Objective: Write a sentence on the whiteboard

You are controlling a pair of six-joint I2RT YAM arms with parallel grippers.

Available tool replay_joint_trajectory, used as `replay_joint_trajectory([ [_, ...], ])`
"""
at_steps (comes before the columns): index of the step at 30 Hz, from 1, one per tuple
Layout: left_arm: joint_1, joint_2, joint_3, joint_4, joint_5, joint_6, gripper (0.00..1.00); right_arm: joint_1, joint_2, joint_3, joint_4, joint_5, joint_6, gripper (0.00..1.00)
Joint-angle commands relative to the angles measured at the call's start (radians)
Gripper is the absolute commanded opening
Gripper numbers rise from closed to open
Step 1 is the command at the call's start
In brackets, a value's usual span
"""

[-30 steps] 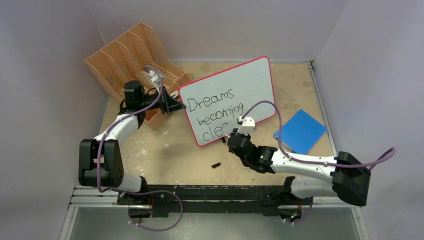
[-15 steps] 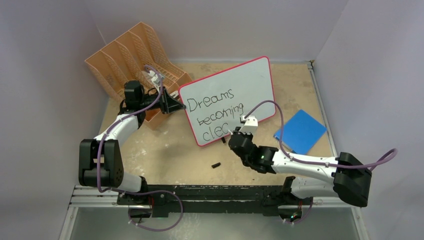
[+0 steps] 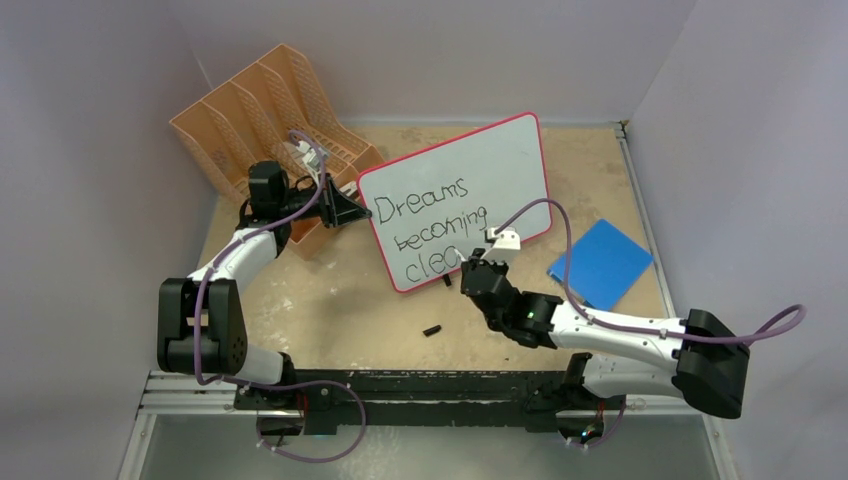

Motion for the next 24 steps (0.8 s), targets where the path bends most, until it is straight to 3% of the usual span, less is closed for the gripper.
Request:
replay_joint_trajectory([
  [1,0.008,-0.017,0.03,0.019,0.009,0.017,0.0,-0.003,0.002,0.003,0.036,0.044,-0.013,0.0],
  [24,0.008,-0.019,0.03,0.017,0.011,0.017,0.0,-0.008,0.028,-0.003,0.048,0.053,-0.007,0.0],
])
